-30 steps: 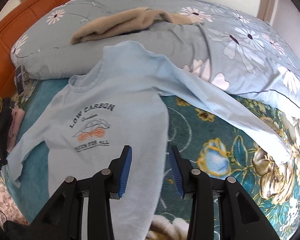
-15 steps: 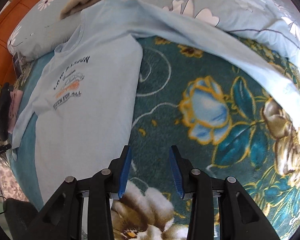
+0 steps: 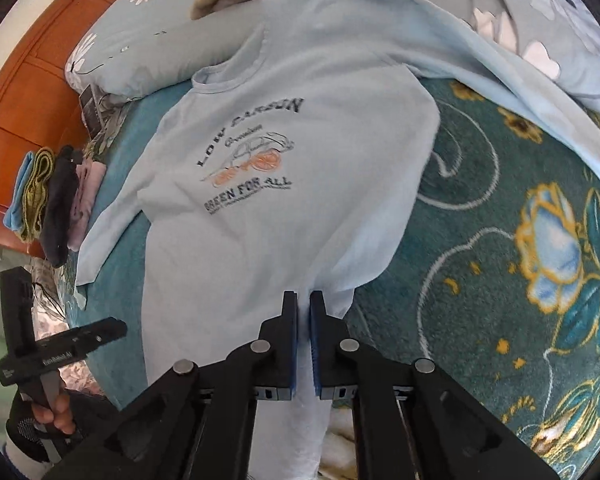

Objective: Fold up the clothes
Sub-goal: 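Grasp the shirt hem with the right tool and pull it straight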

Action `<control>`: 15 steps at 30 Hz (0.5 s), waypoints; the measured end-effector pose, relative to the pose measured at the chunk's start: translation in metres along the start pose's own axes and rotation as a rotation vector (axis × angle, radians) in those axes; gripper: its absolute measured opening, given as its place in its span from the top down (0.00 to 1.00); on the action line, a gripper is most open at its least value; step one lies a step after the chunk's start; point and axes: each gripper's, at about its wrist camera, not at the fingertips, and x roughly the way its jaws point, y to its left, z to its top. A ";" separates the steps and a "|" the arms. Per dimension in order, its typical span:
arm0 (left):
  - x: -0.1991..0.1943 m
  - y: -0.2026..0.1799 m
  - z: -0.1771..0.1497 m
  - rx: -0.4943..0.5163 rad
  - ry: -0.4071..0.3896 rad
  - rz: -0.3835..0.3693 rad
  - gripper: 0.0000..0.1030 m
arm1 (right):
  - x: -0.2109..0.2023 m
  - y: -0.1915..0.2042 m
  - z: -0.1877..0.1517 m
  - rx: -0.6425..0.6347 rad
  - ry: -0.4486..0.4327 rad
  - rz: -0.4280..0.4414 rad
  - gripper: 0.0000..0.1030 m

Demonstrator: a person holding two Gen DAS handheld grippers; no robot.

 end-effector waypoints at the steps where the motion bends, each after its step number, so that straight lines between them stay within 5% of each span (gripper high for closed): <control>1: 0.000 -0.002 -0.001 0.006 -0.001 0.004 0.43 | 0.001 0.009 0.006 -0.024 -0.007 0.003 0.95; 11: -0.013 -0.003 -0.008 0.023 -0.024 0.001 0.43 | 0.073 0.085 0.047 -0.159 0.108 -0.090 0.90; 15: -0.013 0.001 -0.014 0.026 -0.012 -0.005 0.43 | 0.041 0.090 0.042 -0.233 0.076 0.013 0.66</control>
